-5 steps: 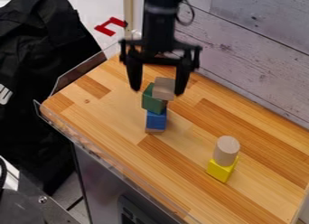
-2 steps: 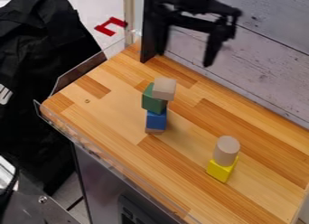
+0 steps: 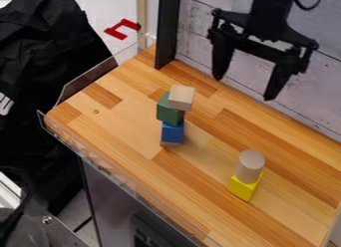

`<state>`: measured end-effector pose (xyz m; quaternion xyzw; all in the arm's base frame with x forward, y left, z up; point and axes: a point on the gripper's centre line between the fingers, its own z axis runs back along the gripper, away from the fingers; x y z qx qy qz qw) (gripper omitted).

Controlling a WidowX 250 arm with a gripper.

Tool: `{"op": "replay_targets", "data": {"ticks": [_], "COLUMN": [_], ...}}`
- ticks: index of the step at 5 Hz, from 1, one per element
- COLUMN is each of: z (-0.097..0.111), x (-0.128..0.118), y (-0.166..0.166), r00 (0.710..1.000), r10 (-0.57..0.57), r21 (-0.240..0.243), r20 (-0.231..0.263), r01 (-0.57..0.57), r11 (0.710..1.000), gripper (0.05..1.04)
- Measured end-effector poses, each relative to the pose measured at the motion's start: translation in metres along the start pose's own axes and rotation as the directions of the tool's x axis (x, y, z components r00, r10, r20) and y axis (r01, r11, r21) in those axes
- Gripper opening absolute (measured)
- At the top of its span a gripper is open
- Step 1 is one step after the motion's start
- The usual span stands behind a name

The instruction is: Put the square block on top of the green cube

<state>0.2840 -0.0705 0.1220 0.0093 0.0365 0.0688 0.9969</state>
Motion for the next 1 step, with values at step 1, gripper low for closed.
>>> {"op": "replay_targets", "data": {"ticks": [1], "z": [-0.0044], "x": [-0.0012], "y": [-0.0028], "r00": [1.0], "r10": [0.004], "r21": [-0.02], "r20": [-0.001], "r01": [-0.004], "r11": [1.0], "gripper": [0.999]}}
